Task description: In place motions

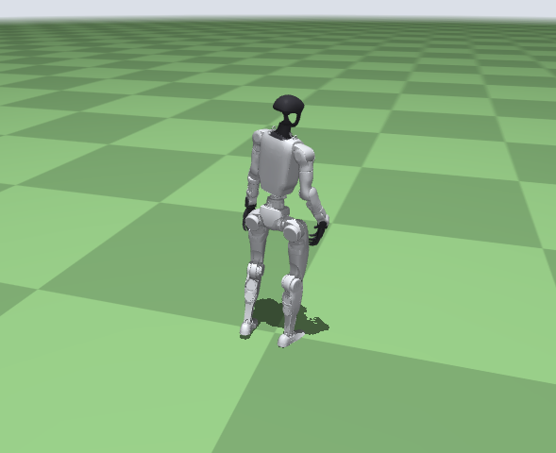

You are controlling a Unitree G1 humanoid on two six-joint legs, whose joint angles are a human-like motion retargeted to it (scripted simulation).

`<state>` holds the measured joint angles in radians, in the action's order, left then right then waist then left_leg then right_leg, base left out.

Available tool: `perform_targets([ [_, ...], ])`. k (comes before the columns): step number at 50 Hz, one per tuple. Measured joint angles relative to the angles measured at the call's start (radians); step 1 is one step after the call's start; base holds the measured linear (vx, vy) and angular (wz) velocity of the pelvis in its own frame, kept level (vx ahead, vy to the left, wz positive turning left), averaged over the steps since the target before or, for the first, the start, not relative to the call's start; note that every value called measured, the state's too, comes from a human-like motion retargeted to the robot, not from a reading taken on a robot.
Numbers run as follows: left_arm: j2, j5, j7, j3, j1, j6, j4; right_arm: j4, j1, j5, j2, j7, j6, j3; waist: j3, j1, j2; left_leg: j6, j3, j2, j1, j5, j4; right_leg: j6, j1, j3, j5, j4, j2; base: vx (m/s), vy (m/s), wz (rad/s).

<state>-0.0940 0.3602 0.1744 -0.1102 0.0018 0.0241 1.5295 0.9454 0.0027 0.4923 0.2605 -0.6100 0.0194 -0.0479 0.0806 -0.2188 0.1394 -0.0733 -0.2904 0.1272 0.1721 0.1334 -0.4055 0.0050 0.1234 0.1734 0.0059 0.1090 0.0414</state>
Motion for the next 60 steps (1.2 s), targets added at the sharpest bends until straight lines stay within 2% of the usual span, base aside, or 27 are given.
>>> perform_targets([
  [5,-0.018,0.007,-0.01,0.005,0.002,-0.01,-0.008,0.033,-0.001,0.125,-0.004,-0.097,0.008,-0.058,0.002,0.016,-0.044,0.0,0.148,-0.029,-0.013,-0.011,-0.079,0.02,0.025,-0.063,0.03,0.013,0.041,0.45,0.08,-0.6],
  [10,-0.026,0.016,0.012,0.024,-0.006,-0.002,-0.007,0.021,0.023,0.163,-0.024,-0.1,0.031,-0.026,0.003,0.059,-0.077,-0.09,0.395,-0.13,-0.045,-0.112,-0.1,0.046,0.055,-0.137,0.075,0.016,0.063,0.54,0.08,-0.77],
  [12,-0.027,0.027,0.015,0.038,-0.01,0.001,-0.01,0.012,0.025,0.156,-0.02,-0.093,0.023,-0.025,0.0,0.078,-0.086,-0.07,0.421,-0.152,-0.062,-0.108,-0.071,0.06,0.068,-0.17,0.099,0.015,0.066,0.4,0.02,-0.96],
  [18,-0.036,0.089,0.02,0.07,-0.023,0.007,-0.013,-0.011,0.012,0.18,-0.001,-0.128,0.015,-0.069,-0.029,0.071,-0.099,0.086,0.254,-0.161,-0.118,0.047,0.024,0.098,0.111,-0.238,0.189,0.01,0.079,0.5,0.13,-0.81],
  [22,-0.052,0.07,0.054,0.04,-0.043,-0.007,-0.015,-0.05,-0.01,0.192,-0.005,-0.12,0.01,-0.109,-0.094,0.082,-0.136,0.105,0.162,-0.184,-0.135,0.084,0.051,0.08,0.152,-0.277,0.288,0.021,0.073,0.26,0.12,-1.08],
  [25,-0.073,0.027,0.073,0.015,-0.04,-0.015,-0.005,-0.074,-0.014,0.227,-0.004,-0.115,-0.001,-0.131,-0.112,0.065,-0.143,0.125,0.128,-0.18,-0.118,0.09,0.059,0.034,0.17,-0.158,0.31,0.034,0.083,0.26,0.17,-0.52],
  [28,-0.086,0.01,0.067,-0.017,-0.048,0.001,0.042,-0.071,-0.019,0.221,-0.005,-0.12,0.004,-0.12,-0.101,-0.01,-0.122,0.122,0.191,-0.143,-0.094,0.092,0.076,-0.002,0.164,0.096,0.187,0.074,0.12,0.15,0.11,0.67],
  [30,-0.087,-0.011,0.046,-0.044,-0.044,0.01,0.069,-0.067,-0.019,0.214,-0.002,-0.117,0.006,-0.117,-0.089,-0.035,-0.119,0.117,0.208,-0.131,-0.085,0.08,0.103,-0.007,0.149,0.179,0.126,0.093,0.124,0.2,0.19,0.05],
  [34,-0.079,-0.07,0.03,-0.108,-0.021,0.008,0.084,-0.071,-0.029,0.22,0.008,-0.134,0.001,-0.128,-0.094,0.106,-0.125,0.161,0.025,-0.123,-0.066,0.021,0.174,-0.015,0.106,0.112,0.043,0.125,0.04,0.13,0.21,-2.06],
  [38,-0.072,-0.066,0.026,-0.143,0.013,0.003,0.073,-0.088,-0.032,0.241,0.013,-0.144,0.0,-0.133,-0.07,0.126,-0.103,0.152,-0.025,-0.087,-0.047,-0.014,0.232,-0.032,0.011,0.253,-0.03,0.174,0.023,0.05,0.25,-0.94],
  [42,-0.068,-0.051,0.028,-0.154,0.039,0.006,0.071,-0.085,-0.039,0.276,0.008,-0.146,0.009,-0.148,-0.044,0.159,-0.09,0.142,-0.094,-0.054,-0.033,-0.041,0.272,-0.054,-0.089,0.342,-0.045,0.264,0.028,0.01,0.4,-1.05],
  [45,-0.062,-0.034,0.026,-0.168,0.05,0.019,0.077,-0.082,-0.04,0.297,0.004,-0.138,0.002,-0.164,-0.02,0.18,-0.085,0.132,-0.145,-0.03,-0.024,-0.053,0.289,-0.032,-0.12,0.313,-0.028,0.363,0.039,-0.03,0.4,-1.03],
  [48,-0.054,-0.019,0.02,-0.197,0.066,0.034,0.076,-0.073,-0.045,0.317,-0.007,-0.134,0.0,-0.186,0.009,0.185,-0.083,0.13,-0.199,-0.008,-0.006,-0.066,0.299,0.004,-0.138,0.249,0.02,0.454,0.06,-0.1,0.42,-1.1],
  [50,-0.051,-0.024,0.02,-0.209,0.076,0.036,0.072,-0.069,-0.051,0.322,-0.015,-0.128,0.0,-0.199,0.019,0.183,-0.084,0.129,-0.222,0.003,0.002,-0.078,0.307,0.007,-0.154,0.213,0.063,0.47,0.071,-0.21,0.46,-1.02],
  [53,-0.049,-0.035,0.019,-0.22,0.082,0.038,0.069,-0.076,-0.056,0.322,-0.025,-0.113,-0.003,-0.213,0.028,0.172,-0.086,0.128,-0.248,0.011,0.013,-0.096,0.317,0.012,-0.178,0.16,0.151,0.428,0.087,-0.3,0.5,-1.02],
  [55,-0.053,-0.037,0.015,-0.224,0.079,0.043,0.067,-0.085,-0.059,0.318,-0.031,-0.101,-0.006,-0.22,0.035,0.163,-0.1,0.13,-0.271,0.005,0.025,-0.113,0.323,0.041,-0.188,0.125,0.25,0.362,0.11,-0.36,0.52,-1.06],
  [57,-0.062,-0.033,0.004,-0.222,0.069,0.047,0.061,-0.095,-0.06,0.308,-0.036,-0.085,-0.007,-0.221,0.036,0.154,-0.113,0.129,-0.295,0.002,0.035,-0.134,0.327,0.086,-0.192,0.062,0.211,0.297,0.106,-0.38,0.49,-0.98],
  [60,-0.081,-0.021,-0.011,-0.216,0.045,0.056,0.046,-0.101,-0.063,0.287,-0.043,-0.054,-0.007,-0.216,0.027,0.139,-0.125,0.128,-0.319,0.01,0.047,-0.169,0.331,0.079,-0.182,-0.027,0.123,0.255,0.082,-0.58,0.58,-0.66],
])
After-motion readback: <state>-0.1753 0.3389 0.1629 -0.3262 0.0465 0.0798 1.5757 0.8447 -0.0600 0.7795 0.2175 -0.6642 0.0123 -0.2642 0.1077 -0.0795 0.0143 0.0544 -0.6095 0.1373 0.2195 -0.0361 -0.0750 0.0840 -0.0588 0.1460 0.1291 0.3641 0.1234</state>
